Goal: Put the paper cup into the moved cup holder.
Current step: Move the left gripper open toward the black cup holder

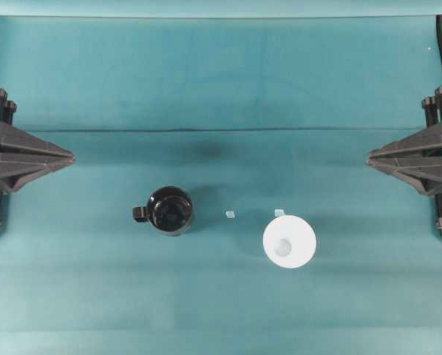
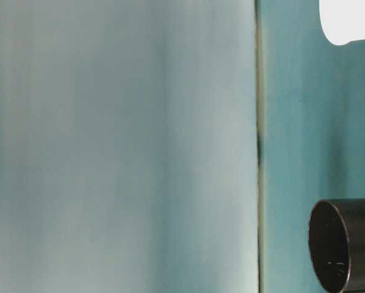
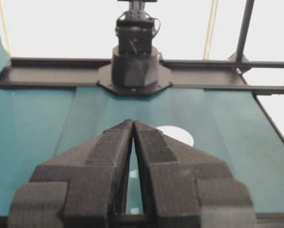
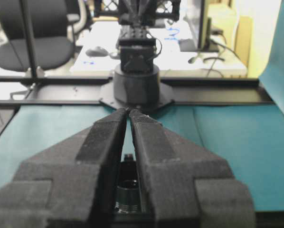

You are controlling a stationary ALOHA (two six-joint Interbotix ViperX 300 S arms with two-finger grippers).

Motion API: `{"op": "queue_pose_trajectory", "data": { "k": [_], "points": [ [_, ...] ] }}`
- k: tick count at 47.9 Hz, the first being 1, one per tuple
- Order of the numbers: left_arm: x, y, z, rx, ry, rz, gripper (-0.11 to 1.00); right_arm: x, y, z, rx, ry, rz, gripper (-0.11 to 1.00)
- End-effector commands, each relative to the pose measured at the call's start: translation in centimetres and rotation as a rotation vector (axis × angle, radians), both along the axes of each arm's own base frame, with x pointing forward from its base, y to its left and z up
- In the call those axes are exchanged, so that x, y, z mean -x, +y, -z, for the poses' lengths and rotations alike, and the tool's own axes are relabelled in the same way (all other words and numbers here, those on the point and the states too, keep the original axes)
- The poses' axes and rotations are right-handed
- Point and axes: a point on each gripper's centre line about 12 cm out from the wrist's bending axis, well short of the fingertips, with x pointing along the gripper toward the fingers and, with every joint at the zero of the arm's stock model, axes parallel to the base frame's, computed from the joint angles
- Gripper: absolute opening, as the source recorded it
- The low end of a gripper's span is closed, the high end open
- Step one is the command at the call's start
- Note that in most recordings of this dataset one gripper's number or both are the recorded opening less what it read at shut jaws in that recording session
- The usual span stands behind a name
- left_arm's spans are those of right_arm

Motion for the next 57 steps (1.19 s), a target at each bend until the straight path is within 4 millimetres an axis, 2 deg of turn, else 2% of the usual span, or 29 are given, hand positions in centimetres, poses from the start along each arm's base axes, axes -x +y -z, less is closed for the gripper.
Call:
{"op": "queue_pose_trajectory", "data": {
  "k": [1, 3, 7, 9, 18, 26, 36, 57],
  "points": [
    [-0.8, -0.7, 0.8, 0.021, 0.063, 0.036, 0.13, -0.3, 0.2, -0.2, -0.009, 0.003, -0.011, 0.16],
    [-1.0, -0.9, 1.4, 0.036, 0.107, 0.046, 0.11, -0.4, 0.4, 0.1, -0.016, 0.028, -0.021, 0.14],
    [-1.7, -1.4, 3.1, 0.078, 0.210, 0.061, 0.01, -0.7, 0.7, 1.2, -0.050, 0.120, -0.031, 0.01],
    [-2.0, -1.5, 4.0, 0.096, 0.255, 0.064, 0.00, -0.9, 0.8, 2.0, -0.070, 0.181, -0.036, -0.02],
    [-3.1, -1.7, 7.6, 0.130, 0.456, 0.052, 0.00, -1.3, 1.3, 5.2, -0.155, 0.410, -0.042, -0.03],
    [-3.7, -1.7, 10.2, 0.125, 0.599, 0.039, 0.00, -1.7, 1.5, 6.4, -0.166, 0.477, -0.040, -0.03],
    [-3.9, -1.7, 11.9, 0.120, 0.711, 0.028, 0.00, -2.0, 1.5, 7.3, -0.167, 0.529, -0.036, -0.03],
    [-4.4, -1.8, 13.8, 0.117, 0.797, 0.020, 0.00, -1.9, 1.5, 7.6, -0.177, 0.561, -0.030, -0.03]
  ]
}}
